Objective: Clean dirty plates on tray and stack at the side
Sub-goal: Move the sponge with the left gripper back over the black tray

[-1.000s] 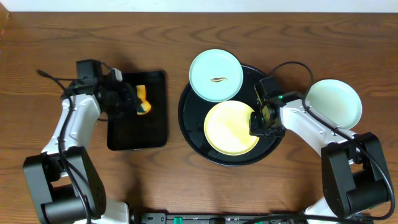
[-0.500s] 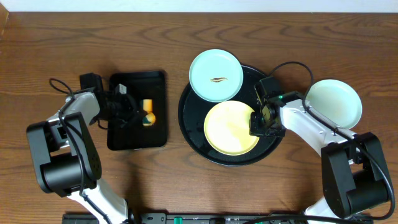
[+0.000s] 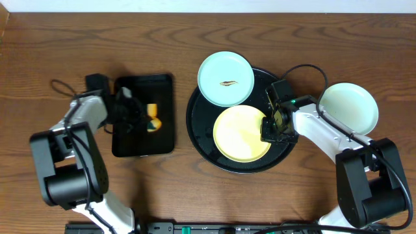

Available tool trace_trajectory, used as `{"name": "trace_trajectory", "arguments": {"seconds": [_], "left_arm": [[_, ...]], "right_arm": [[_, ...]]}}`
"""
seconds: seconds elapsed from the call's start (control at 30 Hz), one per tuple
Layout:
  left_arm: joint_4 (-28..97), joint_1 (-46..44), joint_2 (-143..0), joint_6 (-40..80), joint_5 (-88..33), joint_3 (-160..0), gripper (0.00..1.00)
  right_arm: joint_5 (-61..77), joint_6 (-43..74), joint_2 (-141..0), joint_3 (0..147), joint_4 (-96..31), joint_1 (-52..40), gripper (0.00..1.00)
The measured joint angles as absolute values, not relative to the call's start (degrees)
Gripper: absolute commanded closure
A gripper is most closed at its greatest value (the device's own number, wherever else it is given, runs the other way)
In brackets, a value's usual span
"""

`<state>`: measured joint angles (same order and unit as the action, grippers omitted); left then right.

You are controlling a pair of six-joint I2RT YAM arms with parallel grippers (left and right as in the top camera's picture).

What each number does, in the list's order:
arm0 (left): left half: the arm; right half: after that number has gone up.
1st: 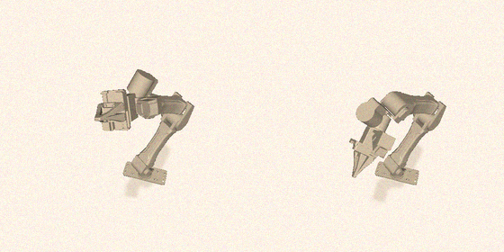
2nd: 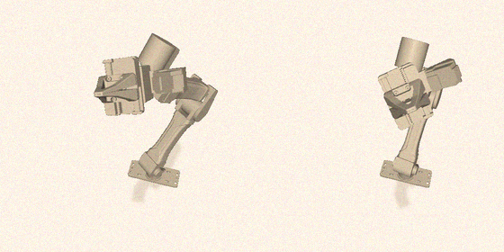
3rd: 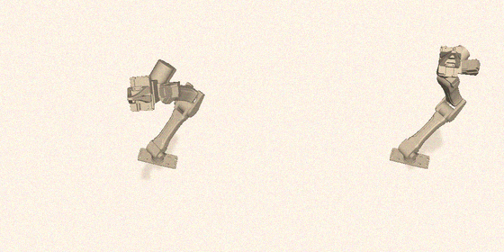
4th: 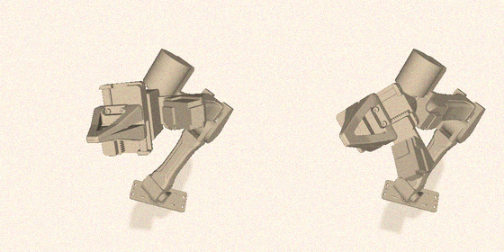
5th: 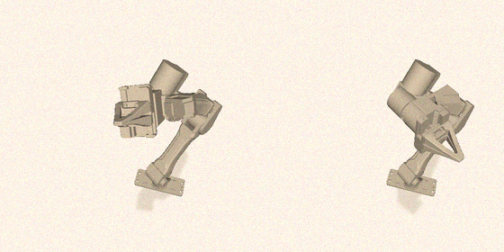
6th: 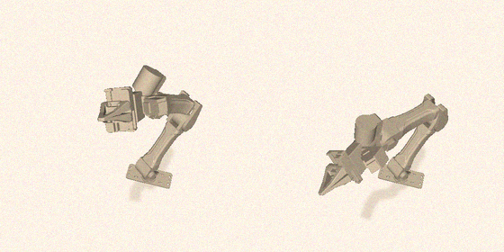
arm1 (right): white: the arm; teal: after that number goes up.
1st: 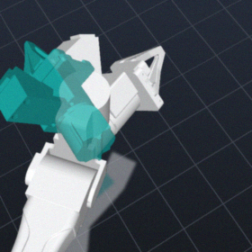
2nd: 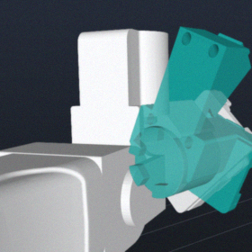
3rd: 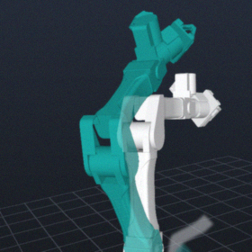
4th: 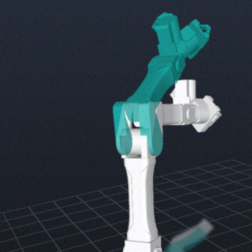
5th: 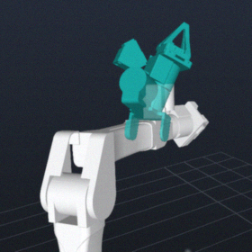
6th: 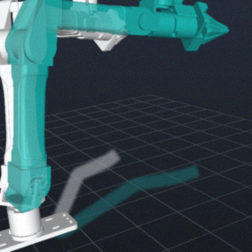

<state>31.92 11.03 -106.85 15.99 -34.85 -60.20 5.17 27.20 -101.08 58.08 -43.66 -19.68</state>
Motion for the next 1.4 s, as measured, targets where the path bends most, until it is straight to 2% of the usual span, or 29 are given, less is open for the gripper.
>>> {"name": "trace_trajectory", "arguments": {"seconds": [0.23, 0.67, 0.9, 1.13, 1.27, 1.4], "left_arm": [[32.05, 5.28, -106.30, 14.79, -30.39, -60.27, 0.92], [34.61, 12.80, -105.95, 19.33, -27.86, -60.38, 0.92], [34.96, 11.92, -104.01, 19.03, -27.68, -60.36, 0.92], [37.12, 11.00, -95.09, 18.76, -22.72, -60.36, 0.91], [39.64, 10.31, -91.79, 18.17, -18.50, -60.36, 0.87], [41.85, 8.75, -91.64, 18.15, -14.72, -60.36, 0.87]], "right_arm": [[5.17, 27.20, -101.08, 58.08, -43.66, -19.68, 0.99], [5.17, 27.22, -101.08, 58.08, -43.68, -19.68, 0.99], [5.17, 27.20, -101.08, 58.08, -43.68, -19.68, 0.99], [5.13, 27.22, -101.08, 58.08, -43.64, -19.68, 0.99], [4.99, 27.33, -101.10, 58.06, -43.03, -19.68, 0.91], [4.23, 27.16, -101.10, 57.98, -42.33, -19.68, 0.91]]}}
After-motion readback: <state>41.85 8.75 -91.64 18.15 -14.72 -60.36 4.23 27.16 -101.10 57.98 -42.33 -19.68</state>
